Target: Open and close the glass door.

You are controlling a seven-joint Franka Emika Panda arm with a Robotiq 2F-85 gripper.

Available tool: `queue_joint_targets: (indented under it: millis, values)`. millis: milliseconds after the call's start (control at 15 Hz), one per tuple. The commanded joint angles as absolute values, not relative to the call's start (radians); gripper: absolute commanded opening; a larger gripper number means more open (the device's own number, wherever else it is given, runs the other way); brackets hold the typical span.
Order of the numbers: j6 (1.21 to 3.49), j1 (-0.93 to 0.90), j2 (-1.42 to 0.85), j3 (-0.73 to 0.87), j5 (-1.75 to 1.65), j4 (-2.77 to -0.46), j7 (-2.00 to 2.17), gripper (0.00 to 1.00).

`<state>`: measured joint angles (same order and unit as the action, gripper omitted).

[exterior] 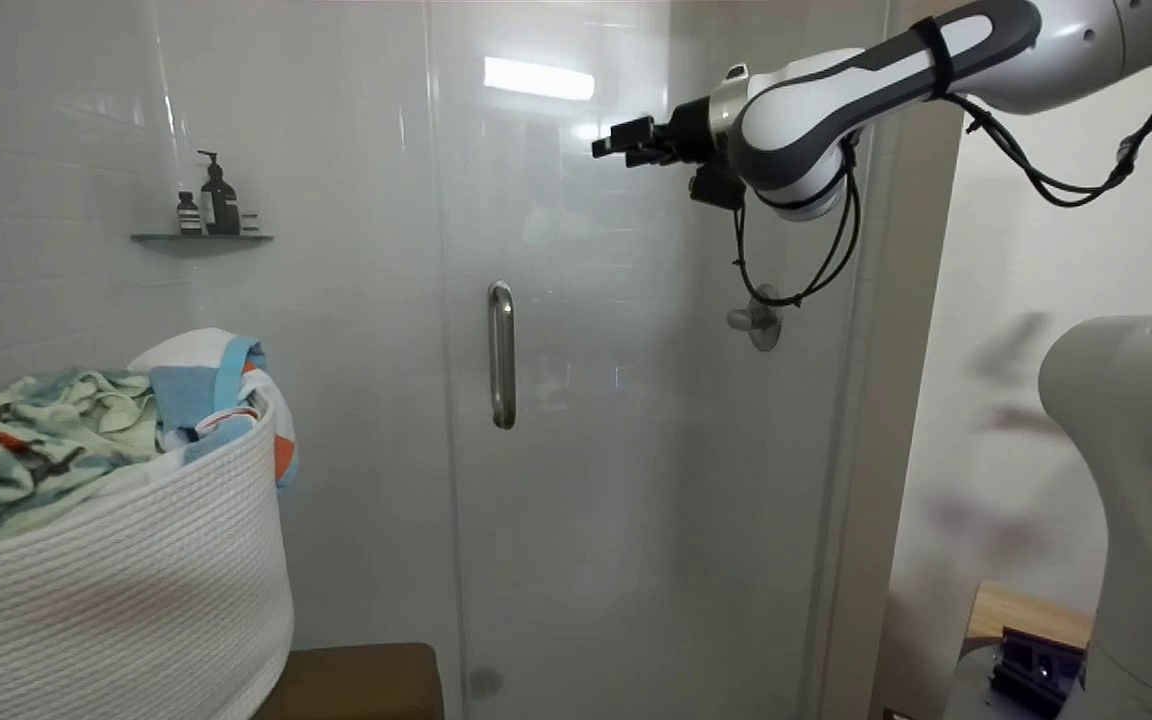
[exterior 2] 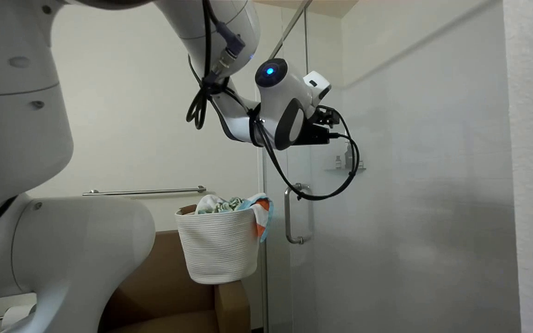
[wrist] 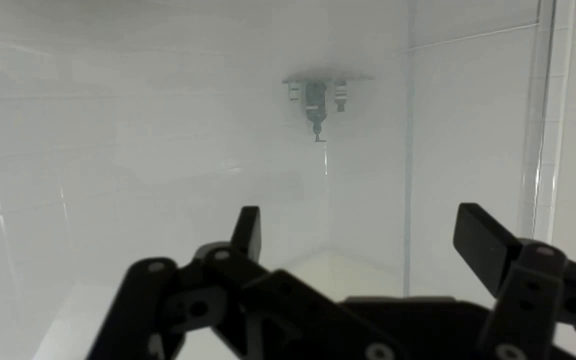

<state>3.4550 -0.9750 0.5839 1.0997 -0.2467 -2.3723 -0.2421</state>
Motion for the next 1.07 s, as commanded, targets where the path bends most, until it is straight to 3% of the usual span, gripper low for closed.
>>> queue_joint_targets:
  millis: [0, 267, 533, 800, 1000]
  values:
    - [3.455, -1.045, 0.544, 1.172, -0.27, -2.312, -0.242, 1.0]
    - [3.455, -1.106, 0.56, 1.207, -0.273, -2.294, -0.242, 1.0]
    - [3.424, -1.148, 0.614, 1.145, -0.243, -2.384, -0.185, 1.0]
    - [3.264, -0.995, 0.502, 0.929, -0.155, -2.397, -0.11, 1.0]
    - [3.123, -0.78, 0.375, 0.711, -0.151, -2.344, -0.039, 1.0]
